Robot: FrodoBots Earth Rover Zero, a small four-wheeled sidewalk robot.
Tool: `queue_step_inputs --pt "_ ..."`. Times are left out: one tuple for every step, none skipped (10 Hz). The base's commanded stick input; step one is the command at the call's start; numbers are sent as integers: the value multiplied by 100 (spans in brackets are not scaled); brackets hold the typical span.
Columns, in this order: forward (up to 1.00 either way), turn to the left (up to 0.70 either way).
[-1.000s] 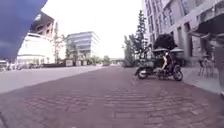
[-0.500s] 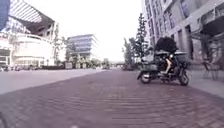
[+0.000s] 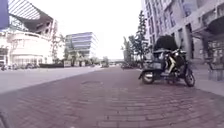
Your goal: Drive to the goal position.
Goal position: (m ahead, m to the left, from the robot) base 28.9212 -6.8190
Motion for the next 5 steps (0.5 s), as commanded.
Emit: queue_step_inputs --pt "70 0" --pt "70 0" --pt "70 0" --pt "70 0" --pt "70 0"
